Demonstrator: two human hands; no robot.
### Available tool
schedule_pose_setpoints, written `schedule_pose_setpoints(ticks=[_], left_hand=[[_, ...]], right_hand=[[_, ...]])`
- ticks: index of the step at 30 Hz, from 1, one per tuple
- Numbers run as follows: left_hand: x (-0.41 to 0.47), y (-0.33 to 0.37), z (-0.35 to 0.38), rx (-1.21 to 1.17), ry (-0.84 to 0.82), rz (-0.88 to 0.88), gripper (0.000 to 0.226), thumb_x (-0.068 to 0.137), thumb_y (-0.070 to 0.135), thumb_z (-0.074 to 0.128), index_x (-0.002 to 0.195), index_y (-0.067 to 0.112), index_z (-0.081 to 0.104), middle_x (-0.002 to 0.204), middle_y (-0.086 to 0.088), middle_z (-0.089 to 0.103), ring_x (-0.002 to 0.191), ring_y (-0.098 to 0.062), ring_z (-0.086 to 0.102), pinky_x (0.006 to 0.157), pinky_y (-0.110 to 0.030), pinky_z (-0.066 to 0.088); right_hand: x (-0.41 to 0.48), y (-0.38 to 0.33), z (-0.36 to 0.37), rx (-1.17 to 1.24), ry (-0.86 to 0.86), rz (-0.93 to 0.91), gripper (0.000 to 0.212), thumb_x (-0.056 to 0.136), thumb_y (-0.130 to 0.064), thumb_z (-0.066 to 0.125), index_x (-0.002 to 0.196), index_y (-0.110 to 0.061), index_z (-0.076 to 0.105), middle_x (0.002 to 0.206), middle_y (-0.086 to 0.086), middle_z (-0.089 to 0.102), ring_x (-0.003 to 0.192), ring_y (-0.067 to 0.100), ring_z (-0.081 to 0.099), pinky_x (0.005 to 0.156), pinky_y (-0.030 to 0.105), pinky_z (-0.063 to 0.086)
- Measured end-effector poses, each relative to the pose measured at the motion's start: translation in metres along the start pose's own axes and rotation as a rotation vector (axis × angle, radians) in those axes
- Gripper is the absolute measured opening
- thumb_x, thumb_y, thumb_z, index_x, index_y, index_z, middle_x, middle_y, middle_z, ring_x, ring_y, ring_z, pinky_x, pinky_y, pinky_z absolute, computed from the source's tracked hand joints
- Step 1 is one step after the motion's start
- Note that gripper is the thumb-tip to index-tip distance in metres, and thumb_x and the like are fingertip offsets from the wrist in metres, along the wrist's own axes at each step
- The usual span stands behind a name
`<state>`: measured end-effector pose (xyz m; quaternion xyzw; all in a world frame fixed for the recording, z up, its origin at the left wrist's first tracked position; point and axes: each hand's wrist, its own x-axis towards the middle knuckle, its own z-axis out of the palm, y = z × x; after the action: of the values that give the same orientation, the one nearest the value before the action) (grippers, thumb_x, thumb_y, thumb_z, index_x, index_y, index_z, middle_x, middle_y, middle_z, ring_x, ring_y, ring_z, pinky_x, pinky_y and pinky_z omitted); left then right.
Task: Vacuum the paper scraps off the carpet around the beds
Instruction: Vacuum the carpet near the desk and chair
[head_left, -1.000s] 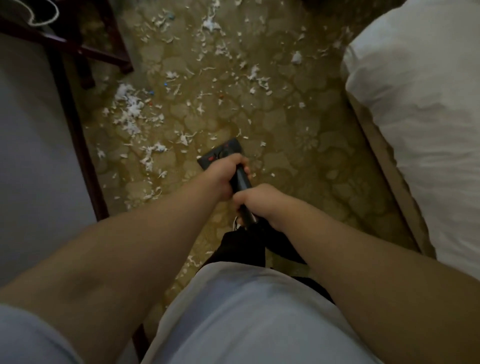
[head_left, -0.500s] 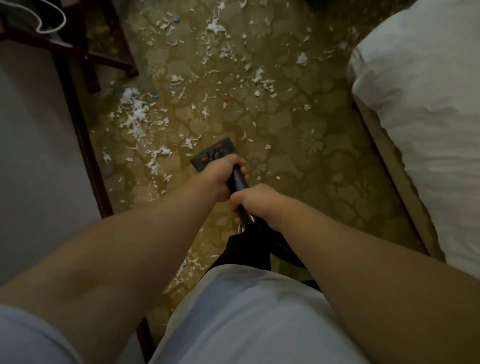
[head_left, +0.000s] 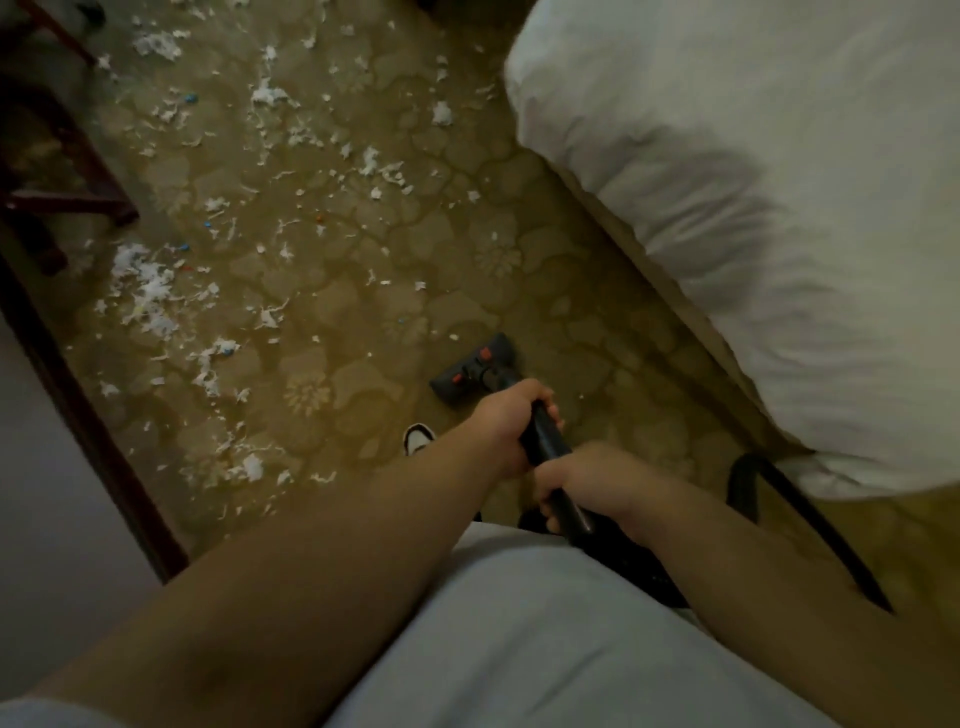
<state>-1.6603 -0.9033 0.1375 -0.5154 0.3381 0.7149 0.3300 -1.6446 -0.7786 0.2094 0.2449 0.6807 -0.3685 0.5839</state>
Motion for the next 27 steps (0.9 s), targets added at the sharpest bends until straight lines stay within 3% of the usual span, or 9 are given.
schedule_pose_setpoints(ticks=[4, 8, 15, 21, 27], left_hand=[[0.008, -0.064, 0.079, 0.088, -0.05, -0.053, 0.014, 0.096, 0.008, 0.059, 0.082, 0.007, 0.056, 0.061, -0.006, 0.055, 0.059, -0.019, 0.052, 0.065, -0.034, 0.051], [0.015, -0.114, 0.14, 0.213, -0.096, -0.122, 0.018, 0.095, 0.012, 0.061, 0.078, 0.009, 0.054, 0.059, -0.004, 0.054, 0.059, -0.019, 0.052, 0.063, -0.035, 0.05], [0.013, -0.159, 0.191, 0.316, -0.144, -0.166, 0.025, 0.096, 0.013, 0.056, 0.072, 0.009, 0.052, 0.056, -0.004, 0.051, 0.062, -0.021, 0.049, 0.066, -0.035, 0.048], [0.011, -0.13, 0.174, 0.219, -0.104, -0.178, 0.017, 0.094, 0.01, 0.06, 0.078, 0.008, 0.055, 0.058, -0.004, 0.053, 0.061, -0.018, 0.051, 0.065, -0.035, 0.052], [0.023, -0.051, 0.109, 0.052, -0.042, -0.059, 0.012, 0.096, 0.012, 0.06, 0.084, 0.008, 0.057, 0.062, -0.005, 0.056, 0.058, -0.018, 0.054, 0.059, -0.032, 0.054]], right_hand=[[-0.02, 0.074, -0.062, 0.117, 0.049, 0.037, 0.023, 0.082, -0.009, 0.076, 0.101, 0.005, 0.072, 0.086, 0.023, 0.077, 0.071, 0.033, 0.073, 0.079, 0.05, 0.064], [-0.037, 0.132, -0.107, 0.229, 0.086, 0.062, 0.025, 0.083, -0.008, 0.076, 0.104, 0.004, 0.071, 0.08, 0.018, 0.076, 0.065, 0.028, 0.073, 0.068, 0.04, 0.063], [-0.055, 0.181, -0.14, 0.319, 0.133, 0.099, 0.016, 0.086, -0.009, 0.076, 0.098, 0.001, 0.071, 0.093, 0.023, 0.078, 0.073, 0.03, 0.074, 0.072, 0.042, 0.062], [-0.043, 0.156, -0.135, 0.284, 0.086, 0.071, 0.019, 0.085, -0.008, 0.076, 0.099, 0.004, 0.072, 0.079, 0.018, 0.075, 0.061, 0.025, 0.072, 0.065, 0.037, 0.062], [-0.014, 0.064, -0.103, 0.082, 0.018, -0.016, 0.024, 0.081, -0.011, 0.075, 0.102, 0.001, 0.072, 0.088, 0.021, 0.078, 0.08, 0.034, 0.078, 0.074, 0.045, 0.063]])
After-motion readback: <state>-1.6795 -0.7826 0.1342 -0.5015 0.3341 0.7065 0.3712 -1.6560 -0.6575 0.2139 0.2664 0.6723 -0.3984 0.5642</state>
